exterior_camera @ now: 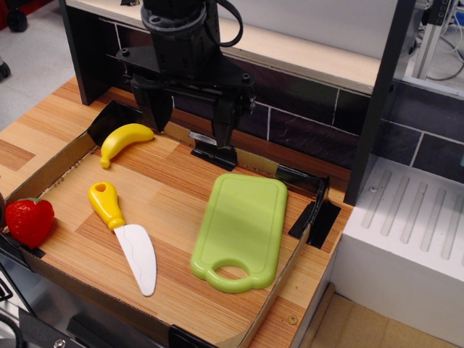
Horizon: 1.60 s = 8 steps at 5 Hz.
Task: Put knife on cutting board
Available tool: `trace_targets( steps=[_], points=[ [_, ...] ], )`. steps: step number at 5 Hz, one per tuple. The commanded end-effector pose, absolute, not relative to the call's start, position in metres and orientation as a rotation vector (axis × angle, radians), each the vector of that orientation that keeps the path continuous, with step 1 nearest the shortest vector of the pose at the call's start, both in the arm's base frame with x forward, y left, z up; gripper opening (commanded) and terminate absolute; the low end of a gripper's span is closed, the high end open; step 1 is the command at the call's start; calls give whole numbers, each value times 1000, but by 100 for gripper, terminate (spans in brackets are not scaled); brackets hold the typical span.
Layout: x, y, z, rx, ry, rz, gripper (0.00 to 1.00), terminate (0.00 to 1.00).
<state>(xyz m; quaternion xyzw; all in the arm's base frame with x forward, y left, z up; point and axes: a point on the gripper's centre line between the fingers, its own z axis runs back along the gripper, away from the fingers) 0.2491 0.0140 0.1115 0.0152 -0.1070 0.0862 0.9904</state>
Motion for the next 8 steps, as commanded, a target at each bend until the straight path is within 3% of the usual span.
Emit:
trace_targets(
  steps=[1,2,4,6,8],
  points=[
    [249,14,111,31,-215,173,100,0],
    [251,30,117,-28,-229,358,100,0],
    [245,75,119,-29,-211,630,100,0],
    [227,110,93,34,-192,868,100,0],
    [215,116,60,36,-128,937,100,0]
  ],
)
